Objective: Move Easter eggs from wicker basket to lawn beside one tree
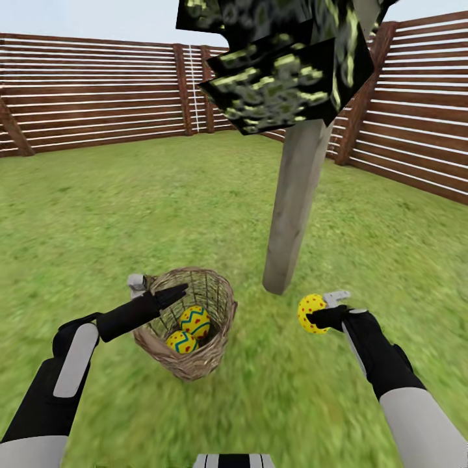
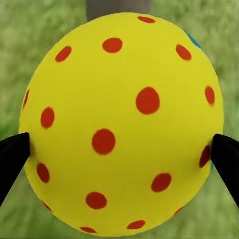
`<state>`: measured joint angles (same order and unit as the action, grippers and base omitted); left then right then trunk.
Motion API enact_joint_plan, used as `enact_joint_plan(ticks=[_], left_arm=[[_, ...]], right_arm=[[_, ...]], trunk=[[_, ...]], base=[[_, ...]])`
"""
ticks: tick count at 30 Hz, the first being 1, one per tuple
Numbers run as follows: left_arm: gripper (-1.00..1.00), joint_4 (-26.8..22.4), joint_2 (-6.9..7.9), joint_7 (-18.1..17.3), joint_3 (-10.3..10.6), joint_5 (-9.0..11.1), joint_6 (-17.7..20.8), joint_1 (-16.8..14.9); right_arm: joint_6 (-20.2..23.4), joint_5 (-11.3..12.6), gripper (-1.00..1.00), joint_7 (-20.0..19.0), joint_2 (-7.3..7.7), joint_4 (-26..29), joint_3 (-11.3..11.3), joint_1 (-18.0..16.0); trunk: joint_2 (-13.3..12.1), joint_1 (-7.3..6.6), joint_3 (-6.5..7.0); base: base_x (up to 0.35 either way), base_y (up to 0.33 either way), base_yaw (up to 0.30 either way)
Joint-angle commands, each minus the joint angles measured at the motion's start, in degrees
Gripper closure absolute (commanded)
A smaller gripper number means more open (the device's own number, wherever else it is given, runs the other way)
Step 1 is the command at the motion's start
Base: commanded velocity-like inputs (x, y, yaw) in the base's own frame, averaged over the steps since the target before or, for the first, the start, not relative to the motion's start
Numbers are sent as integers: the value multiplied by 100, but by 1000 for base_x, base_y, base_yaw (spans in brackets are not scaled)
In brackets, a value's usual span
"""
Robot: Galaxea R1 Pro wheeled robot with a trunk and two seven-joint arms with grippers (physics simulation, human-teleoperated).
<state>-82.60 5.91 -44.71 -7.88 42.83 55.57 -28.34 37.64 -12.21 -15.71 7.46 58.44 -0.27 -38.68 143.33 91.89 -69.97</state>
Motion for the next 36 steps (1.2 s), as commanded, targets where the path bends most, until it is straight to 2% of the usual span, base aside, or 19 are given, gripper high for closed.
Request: enact_joint_plan(ticks=[1, 2, 3, 4, 5, 7, 13, 15, 17, 21, 26, 27, 29, 32, 34, 35, 36], left_arm=[[-100, -1, -2, -20, -4, -12, 24, -5], [-100, -1, -2, -20, -4, -12, 24, -5], [-100, -1, -4, -22, -3, -12, 29, -5], [-100, -1, -8, -24, -3, -10, 31, -5], [-100, -1, -8, -27, -3, -8, 31, -5], [-100, -1, -6, -45, -3, -4, 32, -5], [-100, -1, -6, -146, -3, -4, 33, -5], [-100, -1, -6, -150, -3, -3, 38, -5], [-100, -5, -5, -152, -3, 3, 55, -5], [-100, -16, -2, -166, -10, 10, 75, -5], [-100, -28, 60, -609, -111, 140, 82, -5], [-100, -32, 66, -629, -174, 143, 87, -5], [-100, -63, 75, -682, -435, 152, 103, -5], [-100, -76, 78, -829, -959, 148, 116, -5], [-100, -78, 196, -867, -1467, 151, 137, -5], [-100, -61, 252, -938, -1869, 183, 153, -5], [-100, -50, 265, -1001, -2093, 221, 154, -5]], right_arm=[[-51, -58, 100, -41, -4, -26, 46, 0], [-144, -58, 100, -22, -7, -108, 68, 1], [-684, -86, 100, 563, -312, -657, 105, 1], [-824, -168, 100, 802, -430, -784, 161, 1], [-956, -299, 100, 1043, -518, -889, 308, 1], [-1040, -380, 100, 1212, -587, -963, 474, 1], [-1108, -404, 100, 1245, -623, -1207, 544, -6], [-1425, -400, 100, 1245, -623, -1313, 545, -7], [-1900, -405, 100, 1246, -623, -1687, 551, -8], [-2090, -397, 100, 1246, -619, -1884, 546, -8], [-2103, -374, 100, 1246, -614, -1908, 545, -8], [-2103, -372, 100, 1246, -614, -1911, 545, -8], [-2105, -373, 100, 1246, -614, -1914, 545, -8], [-2110, -379, 100, 1246, -614, -1915, 545, -8], [-2109, -391, 100, 1246, -614, -1915, 545, -8], [-2105, -400, 100, 1246, -614, -1915, 545, -8], [-2104, -402, 100, 1246, -614, -1915, 545, -8]], trunk=[[2, -1, -5], [2, -1, -5], [2, -1, -5], [2, -1, -5], [2, -1, -5], [2, -1, -5], [2, -1, -5], [2, -1, -5], [5, 4, -49], [10, 14, -137], [17, 27, -248], [18, 30, -270], [21, 35, -315], [25, 43, -381], [27, 48, -425], [27, 48, -425], [27, 48, -425]], base=[[0, -339, 290], [0, -340, 290], [0, -231, 290], [0, -95, 290], [0, -48, 290], [0, -14, 290], [0, -1, 285], [0, 0, 108], [0, 0, 23], [0, 0, 3], [0, 0, 0], [0, 0, 0], [0, 0, 0], [0, 0, 0], [0, 0, 0], [0, 0, 0], [0, 0, 0]])
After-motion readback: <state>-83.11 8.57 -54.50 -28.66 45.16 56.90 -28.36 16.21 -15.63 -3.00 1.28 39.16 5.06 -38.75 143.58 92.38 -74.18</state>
